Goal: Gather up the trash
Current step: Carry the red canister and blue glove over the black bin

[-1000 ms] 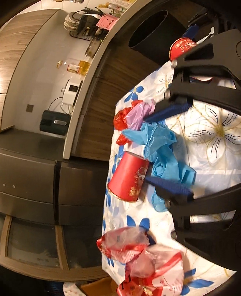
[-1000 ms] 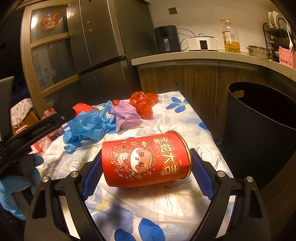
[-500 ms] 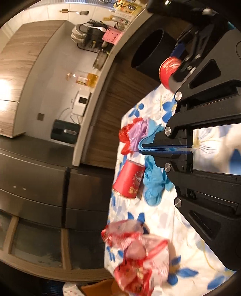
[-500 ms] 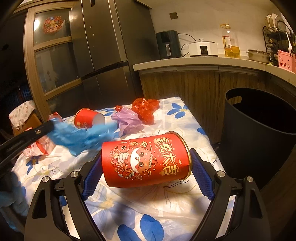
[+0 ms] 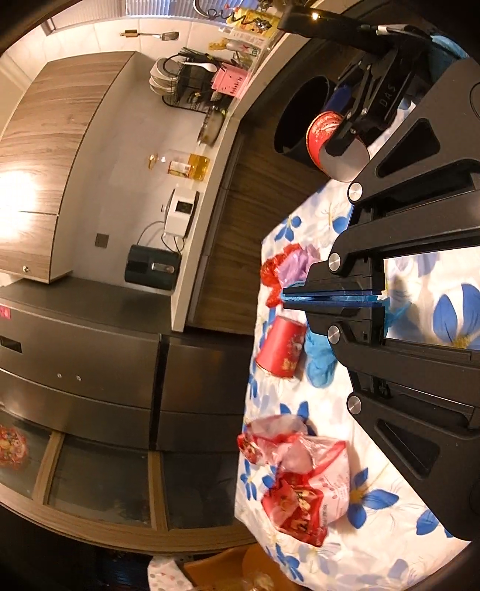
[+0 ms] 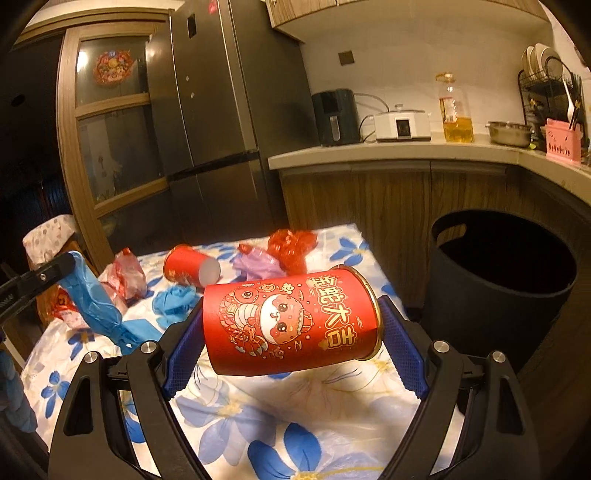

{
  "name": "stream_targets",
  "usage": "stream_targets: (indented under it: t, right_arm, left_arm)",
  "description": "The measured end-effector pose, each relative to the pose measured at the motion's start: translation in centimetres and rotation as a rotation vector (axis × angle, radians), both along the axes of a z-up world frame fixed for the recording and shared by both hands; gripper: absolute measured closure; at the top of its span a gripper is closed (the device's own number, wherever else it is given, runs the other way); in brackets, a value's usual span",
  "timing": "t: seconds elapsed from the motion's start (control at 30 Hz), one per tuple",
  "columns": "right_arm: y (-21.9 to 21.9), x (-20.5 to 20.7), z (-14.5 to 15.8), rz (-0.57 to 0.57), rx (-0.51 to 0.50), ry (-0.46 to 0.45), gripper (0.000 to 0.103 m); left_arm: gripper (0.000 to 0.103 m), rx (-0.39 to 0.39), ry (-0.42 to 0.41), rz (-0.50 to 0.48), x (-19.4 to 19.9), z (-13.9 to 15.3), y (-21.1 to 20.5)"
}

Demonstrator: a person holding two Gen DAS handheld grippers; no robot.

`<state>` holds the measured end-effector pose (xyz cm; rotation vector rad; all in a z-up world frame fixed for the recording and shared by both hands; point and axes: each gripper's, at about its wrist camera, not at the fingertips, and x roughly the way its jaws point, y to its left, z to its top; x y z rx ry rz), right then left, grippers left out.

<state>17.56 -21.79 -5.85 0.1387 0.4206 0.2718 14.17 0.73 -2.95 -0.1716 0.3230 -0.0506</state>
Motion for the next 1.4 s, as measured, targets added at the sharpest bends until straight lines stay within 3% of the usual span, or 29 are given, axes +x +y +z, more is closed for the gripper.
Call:
stream_targets:
  t: [0.3, 0.87, 1.13, 1.4]
  right_arm:
    - [-3.9, -0.1, 2.6, -0.1, 0.003, -0.075, 0.019]
    - [-13.7, 1.3, 6.5, -0.352, -0.042, -0.204, 0.019]
    - [-16.4, 2.3, 6.8, -0.406, -0.048, -0.213, 0.019]
    - [-18.0, 3.5, 6.2, -0.43, -0.049, -0.193, 0.019]
  left_arm:
    - [0.103, 0.012, -0.047, -0.118, 2.4, 2.6, -4.7]
    - [0.103, 0.021, -0.144, -0.41, 9.6, 6.3, -20.3]
    - [0.103, 0.013, -0.164, -0.467, 12.0, 6.6, -25.2]
    - [0.103, -0.009, -0.147, -0.49, 14.3, 5.6, -27.4]
